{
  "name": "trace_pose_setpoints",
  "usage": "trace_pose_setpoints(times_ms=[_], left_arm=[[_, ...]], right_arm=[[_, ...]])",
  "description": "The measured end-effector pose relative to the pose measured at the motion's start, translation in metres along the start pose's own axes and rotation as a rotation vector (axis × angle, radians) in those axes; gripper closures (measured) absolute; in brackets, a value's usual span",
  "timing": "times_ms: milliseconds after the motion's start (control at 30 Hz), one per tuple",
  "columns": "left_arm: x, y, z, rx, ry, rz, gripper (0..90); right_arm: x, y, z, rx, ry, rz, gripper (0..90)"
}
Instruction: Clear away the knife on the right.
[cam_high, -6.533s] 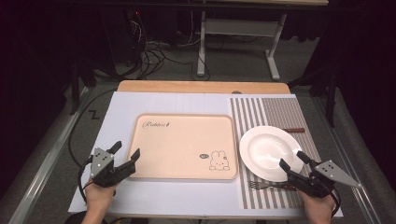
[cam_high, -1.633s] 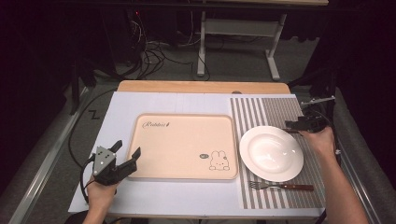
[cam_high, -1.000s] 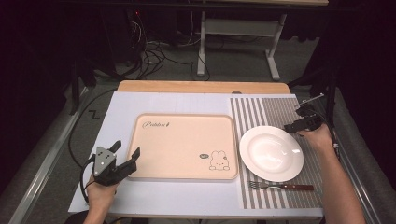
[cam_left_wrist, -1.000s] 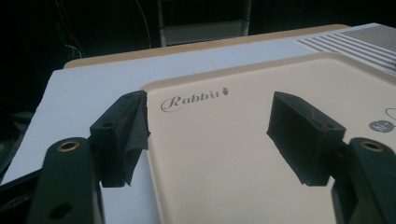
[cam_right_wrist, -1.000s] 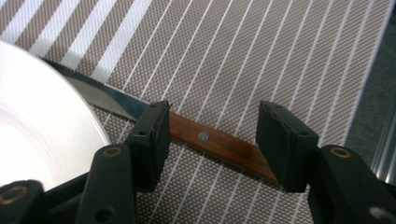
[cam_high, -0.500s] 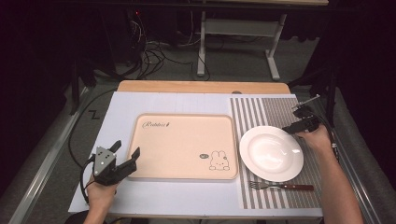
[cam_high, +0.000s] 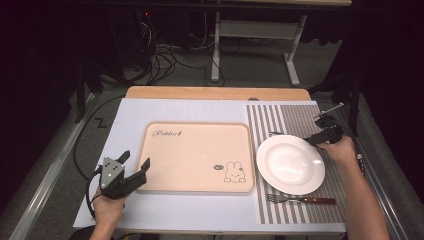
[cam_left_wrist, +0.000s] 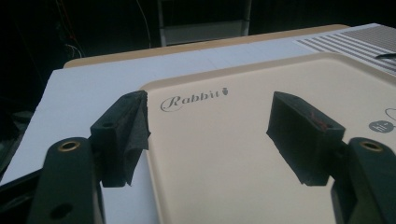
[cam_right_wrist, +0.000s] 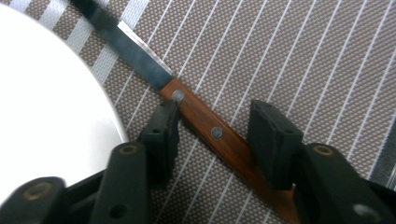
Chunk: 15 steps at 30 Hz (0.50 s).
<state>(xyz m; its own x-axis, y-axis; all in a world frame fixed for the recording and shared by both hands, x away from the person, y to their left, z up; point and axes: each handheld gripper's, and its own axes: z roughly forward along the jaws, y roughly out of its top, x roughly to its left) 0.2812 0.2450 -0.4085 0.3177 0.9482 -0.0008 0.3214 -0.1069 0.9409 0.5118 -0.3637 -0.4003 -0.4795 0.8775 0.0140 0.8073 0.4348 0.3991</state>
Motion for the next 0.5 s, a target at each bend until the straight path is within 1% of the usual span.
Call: trace_pose_setpoints(times_ms=[33,67,100,133,200,233,267,300,333,500], left_arm=[[-0.0001,0.0,-0.0001,0.001,-0.001,0.001,29.6],[-0.0004,0.0,-0.0003,0.001,-0.003,0.001,29.6],[-0.0009,-0.0001,-0.0009,-0.001,-0.006,0.004,29.6],[-0.001,-0.0001,-0.0012,-0.002,-0.005,0.005,29.6],[-0.001,0.0,-0.0012,-0.002,-0.005,0.004,29.6],[-0.0011,0.0,-0.0012,-0.002,-0.006,0.005,29.6],[-0.0012,0.0,-0.0013,-0.003,-0.006,0.005,29.6],[-0.0013,-0.0001,-0.0014,-0.003,-0.006,0.005,29.6],[-0.0013,0.0,-0.0015,-0.003,-0.006,0.005,29.6],[-0.0012,0.0002,-0.0026,-0.008,-0.008,0.002,29.6]], right_arm=[[0.0026,-0.0027,0.0004,0.004,-0.023,-0.022,62.3],[0.0026,-0.0027,0.0004,0.004,-0.023,-0.022,62.3],[0.0051,-0.0039,0.0003,-0.003,-0.039,-0.03,63.0],[0.0055,-0.0048,0.0001,-0.005,-0.04,-0.021,66.3],[0.0061,-0.0067,-0.0003,-0.015,-0.051,-0.027,67.9],[0.0066,-0.0073,-0.0004,-0.017,-0.045,-0.018,68.7],[0.0072,-0.0081,-0.0005,-0.021,-0.05,-0.014,69.2],[0.0073,-0.0083,-0.0005,-0.024,-0.054,-0.016,71.8],[0.0086,-0.0084,-0.0009,-0.022,-0.05,-0.017,77.9],[0.0111,-0.0066,-0.0011,-0.007,-0.068,-0.011,78.3]])
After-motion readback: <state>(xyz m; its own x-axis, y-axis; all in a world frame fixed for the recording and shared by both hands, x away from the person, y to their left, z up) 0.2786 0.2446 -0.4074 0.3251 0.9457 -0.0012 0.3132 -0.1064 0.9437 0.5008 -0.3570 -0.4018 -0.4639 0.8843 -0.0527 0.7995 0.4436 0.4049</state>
